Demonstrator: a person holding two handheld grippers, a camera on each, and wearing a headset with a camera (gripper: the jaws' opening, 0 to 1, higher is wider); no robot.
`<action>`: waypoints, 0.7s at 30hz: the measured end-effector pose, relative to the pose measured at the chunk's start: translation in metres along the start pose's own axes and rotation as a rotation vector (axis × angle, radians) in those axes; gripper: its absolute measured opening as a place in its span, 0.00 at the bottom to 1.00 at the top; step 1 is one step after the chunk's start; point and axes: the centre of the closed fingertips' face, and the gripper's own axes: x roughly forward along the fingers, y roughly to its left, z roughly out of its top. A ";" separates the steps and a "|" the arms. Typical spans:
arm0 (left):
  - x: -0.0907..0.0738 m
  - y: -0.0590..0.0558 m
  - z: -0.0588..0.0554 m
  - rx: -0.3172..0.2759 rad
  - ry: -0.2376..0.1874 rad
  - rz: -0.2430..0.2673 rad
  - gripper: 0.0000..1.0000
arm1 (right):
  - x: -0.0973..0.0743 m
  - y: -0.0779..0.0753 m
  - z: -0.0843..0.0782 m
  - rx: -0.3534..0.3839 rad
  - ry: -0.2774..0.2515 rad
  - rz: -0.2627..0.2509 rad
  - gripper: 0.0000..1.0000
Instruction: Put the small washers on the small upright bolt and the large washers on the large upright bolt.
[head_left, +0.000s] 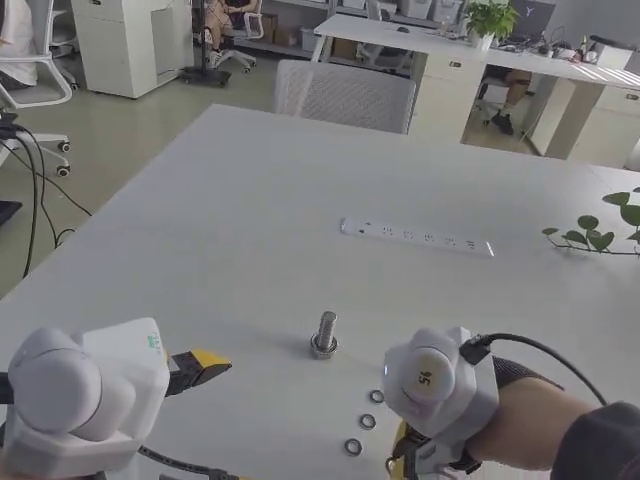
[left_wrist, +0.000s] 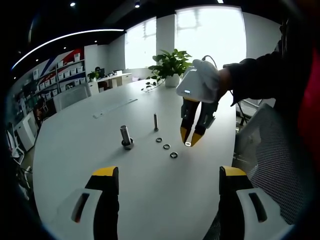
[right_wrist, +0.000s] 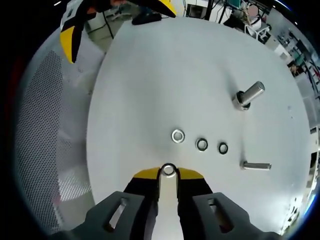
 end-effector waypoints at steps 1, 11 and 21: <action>0.000 0.000 0.000 0.000 -0.001 0.001 0.82 | -0.002 -0.001 -0.001 0.004 -0.001 0.000 0.13; 0.002 0.000 0.001 0.003 -0.001 -0.003 0.82 | -0.025 -0.017 -0.003 0.026 -0.011 -0.039 0.13; 0.003 -0.001 0.002 0.005 -0.004 -0.008 0.82 | -0.057 -0.043 -0.006 0.048 -0.024 -0.088 0.13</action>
